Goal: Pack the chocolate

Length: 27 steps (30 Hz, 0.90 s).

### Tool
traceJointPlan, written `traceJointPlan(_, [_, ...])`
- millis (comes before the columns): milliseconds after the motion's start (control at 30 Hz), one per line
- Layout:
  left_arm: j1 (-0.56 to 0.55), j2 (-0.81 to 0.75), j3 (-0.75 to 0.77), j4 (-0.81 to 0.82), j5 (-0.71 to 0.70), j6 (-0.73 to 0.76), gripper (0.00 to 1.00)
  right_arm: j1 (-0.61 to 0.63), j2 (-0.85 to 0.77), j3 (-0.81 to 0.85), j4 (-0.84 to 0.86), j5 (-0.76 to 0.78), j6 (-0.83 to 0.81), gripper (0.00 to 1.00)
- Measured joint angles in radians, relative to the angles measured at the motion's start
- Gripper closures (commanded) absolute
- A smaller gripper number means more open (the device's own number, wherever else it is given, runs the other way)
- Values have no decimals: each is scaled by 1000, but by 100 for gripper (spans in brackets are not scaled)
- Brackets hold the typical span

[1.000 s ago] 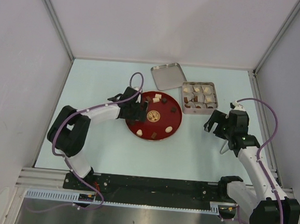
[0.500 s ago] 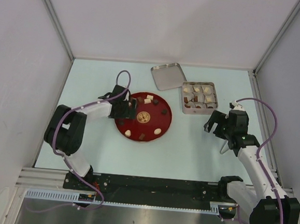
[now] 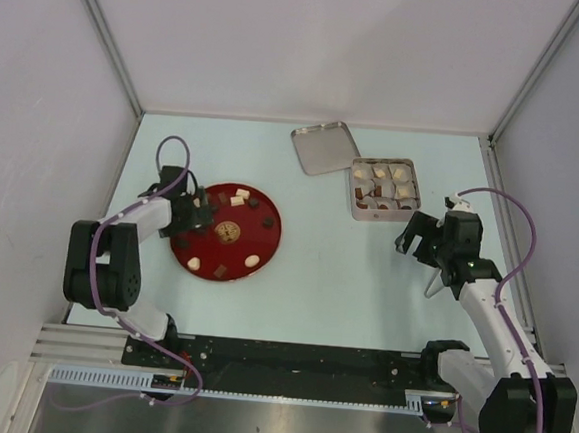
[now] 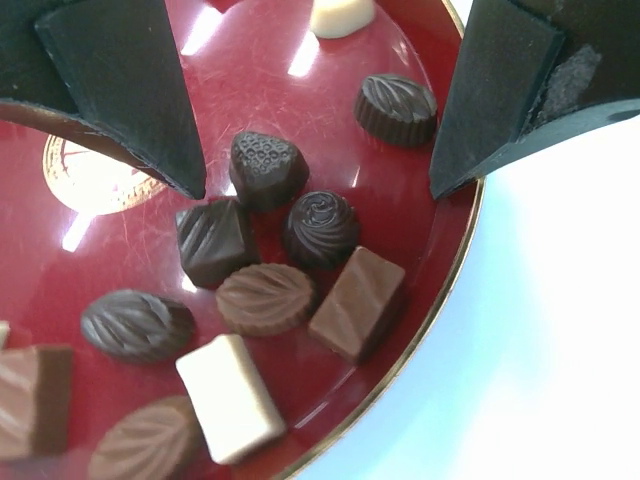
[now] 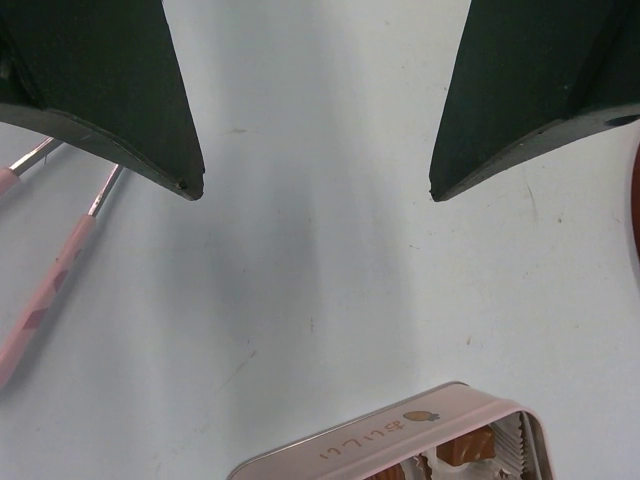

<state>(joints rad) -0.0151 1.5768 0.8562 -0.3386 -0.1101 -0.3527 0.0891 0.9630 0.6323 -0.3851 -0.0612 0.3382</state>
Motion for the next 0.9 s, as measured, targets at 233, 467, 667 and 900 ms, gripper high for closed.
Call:
traceJointPlan(233, [156, -23, -8, -44, -39, 3, 0, -21, 16, 0, 20, -34, -7, 0])
traceJointPlan(467, [118, -130, 20, -73, -41, 5, 0, -28, 16, 0, 26, -63, -19, 0])
traceJointPlan(667, [-116, -138, 187, -35, -37, 32, 0, -27, 16, 0, 29, -88, -22, 0])
traceJointPlan(900, [-323, 97, 473, 49, 18, 85, 0, -10, 16, 0, 33, -112, -33, 0])
